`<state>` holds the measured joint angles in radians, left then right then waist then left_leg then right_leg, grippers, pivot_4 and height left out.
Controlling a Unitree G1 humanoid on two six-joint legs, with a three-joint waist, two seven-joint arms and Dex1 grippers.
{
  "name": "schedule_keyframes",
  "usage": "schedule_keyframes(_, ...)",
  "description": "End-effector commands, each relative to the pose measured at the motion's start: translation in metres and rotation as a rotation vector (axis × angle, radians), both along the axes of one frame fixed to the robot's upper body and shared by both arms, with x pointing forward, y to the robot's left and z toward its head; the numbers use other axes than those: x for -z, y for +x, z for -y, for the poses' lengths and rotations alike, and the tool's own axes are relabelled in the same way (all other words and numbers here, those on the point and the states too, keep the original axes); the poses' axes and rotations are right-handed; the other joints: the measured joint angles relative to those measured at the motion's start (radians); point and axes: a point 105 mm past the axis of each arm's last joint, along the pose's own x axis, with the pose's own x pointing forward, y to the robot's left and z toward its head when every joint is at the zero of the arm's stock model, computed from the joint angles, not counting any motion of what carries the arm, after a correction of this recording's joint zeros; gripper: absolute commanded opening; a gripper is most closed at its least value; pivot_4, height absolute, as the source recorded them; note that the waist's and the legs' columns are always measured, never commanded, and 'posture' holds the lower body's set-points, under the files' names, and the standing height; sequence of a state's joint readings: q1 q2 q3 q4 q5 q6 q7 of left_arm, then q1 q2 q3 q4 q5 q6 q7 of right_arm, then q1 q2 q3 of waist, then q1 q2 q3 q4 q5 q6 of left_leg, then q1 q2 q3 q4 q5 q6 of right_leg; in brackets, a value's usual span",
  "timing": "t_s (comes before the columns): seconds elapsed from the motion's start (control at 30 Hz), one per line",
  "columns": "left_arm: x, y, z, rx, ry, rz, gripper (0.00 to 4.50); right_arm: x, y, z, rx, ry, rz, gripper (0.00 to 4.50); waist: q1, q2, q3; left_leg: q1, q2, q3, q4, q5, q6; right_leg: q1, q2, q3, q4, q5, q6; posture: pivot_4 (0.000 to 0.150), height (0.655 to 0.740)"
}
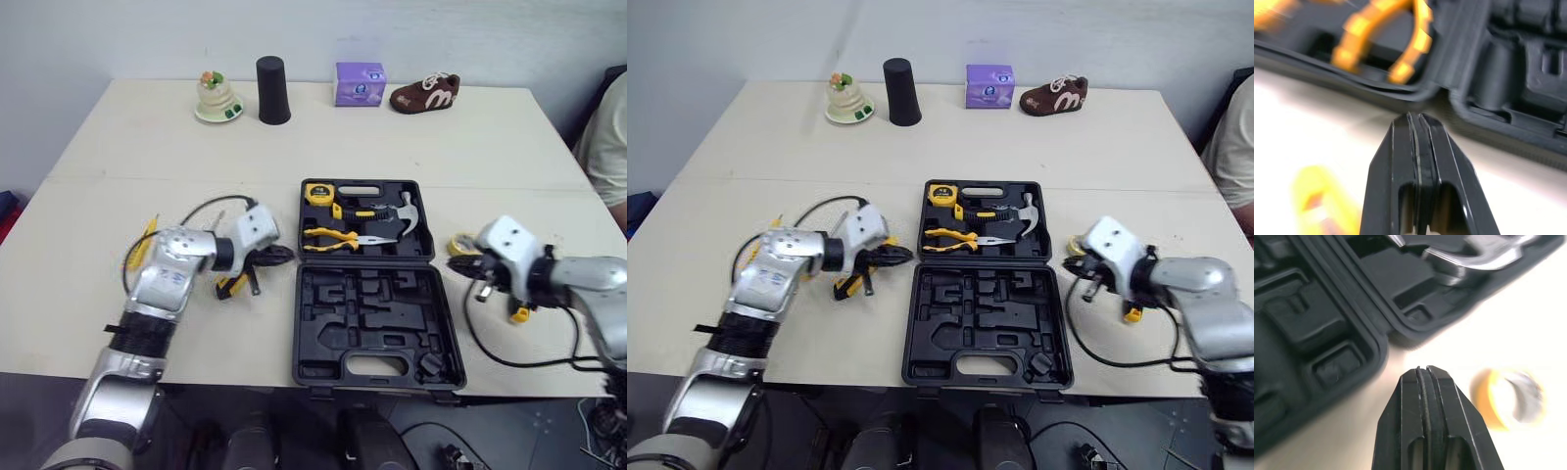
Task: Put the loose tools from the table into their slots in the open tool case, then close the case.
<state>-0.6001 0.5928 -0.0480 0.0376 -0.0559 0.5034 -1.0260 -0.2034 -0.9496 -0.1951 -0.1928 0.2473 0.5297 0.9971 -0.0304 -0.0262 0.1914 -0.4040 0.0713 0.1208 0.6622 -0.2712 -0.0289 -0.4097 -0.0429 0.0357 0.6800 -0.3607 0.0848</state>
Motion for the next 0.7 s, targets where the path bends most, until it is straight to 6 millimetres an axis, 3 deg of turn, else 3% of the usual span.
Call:
schedule_keyframes(0.03, -0.019, -0.021, -0.029, -0.05, -0.121, -0.071, 0.0, -0.023, -0.021, 0.01, -0.026, 0.042, 0.036, 0.02, -0.003, 0.0, 0.0, 0.0, 0.0, 0.0, 0.0, 0.0, 0.0, 0.0, 0.0, 0.0, 0.0, 0.0, 0.0, 0.15, 0.7296)
schedule_keyframes(0.1, -0.026, -0.04, -0.069, -0.142, -0.219, -0.155, 0.0, -0.032, -0.035, 0.031, 0.032, 0.082, 0.032, 0.02, -0.006, 0.0, 0.0, 0.001, 0.003, 0.0, 0.001, 0.0, 0.0, 0.0, 0.0, 0.0, 0.001, 0.0, 0.0, 0.15, 0.7296)
schedule_keyframes(0.2, -0.022, -0.066, -0.101, -0.207, -0.235, -0.223, 0.0, -0.039, -0.046, 0.049, 0.099, 0.142, 0.015, 0.02, -0.008, 0.0, 0.0, 0.001, 0.006, 0.0, 0.001, 0.0, -0.001, 0.001, 0.001, 0.0, 0.0, 0.0, 0.0, 0.15, 0.7296)
schedule_keyframes(0.33, -0.013, -0.117, -0.172, -0.404, -0.306, -0.318, 1.37, -0.048, -0.072, 0.082, 0.182, 0.193, -0.017, 1.42, -0.008, -0.001, 0.0, 0.004, 0.006, 0.0, -0.001, -0.002, -0.001, 0.003, 0.0, 0.0, -0.002, -0.001, -0.001, 0.15, 0.7296)
schedule_keyframes(0.47, -0.011, -0.15, -0.244, -0.693, -0.274, -0.244, 3.22, -0.052, -0.092, 0.126, 0.324, 0.18, -0.029, 3.47, -0.009, -0.001, -0.001, 0.005, 0.007, 0.0, -0.001, -0.008, 0.007, 0.005, -0.002, -0.001, -0.006, 0.0, -0.003, 0.15, 0.7296)
schedule_keyframes(0.53, -0.01, -0.159, -0.262, -0.749, -0.245, -0.214, 4.15, -0.053, -0.099, 0.135, 0.342, 0.167, -0.04, 4.46, -0.006, -0.002, -0.001, 0.009, 0.007, 0.0, -0.002, -0.011, 0.009, 0.01, -0.004, -0.001, -0.01, 0.0, -0.004, 0.15, 0.7296)
schedule_keyframes(0.57, -0.01, -0.16, -0.265, -0.76, -0.245, -0.207, 4.45, -0.053, -0.099, 0.137, 0.345, 0.168, -0.038, 4.5, -0.005, -0.003, -0.002, 0.015, 0.007, 0.0, -0.005, -0.011, 0.009, 0.017, -0.004, -0.001, -0.015, 0.0, -0.005, 0.15, 0.7296)
schedule_keyframes(0.67, -0.009, -0.163, -0.282, -0.836, -0.227, -0.175, 4.45, -0.053, -0.1, 0.151, 0.387, 0.171, -0.029, 4.5, -0.007, -0.004, -0.002, 0.026, 0.008, 0.001, -0.014, -0.013, 0.005, 0.028, -0.006, -0.001, -0.025, 0.001, -0.012, 0.15, 0.7296)
schedule_keyframes(0.7, -0.007, -0.164, -0.284, -0.845, -0.217, -0.17, 4.45, -0.052, -0.1, 0.154, 0.394, 0.17, -0.029, 4.5, -0.009, -0.004, -0.003, 0.029, 0.008, 0.001, -0.015, -0.015, 0.003, 0.031, -0.007, -0.001, -0.026, -0.004, -0.021, 0.15, 0.7296)
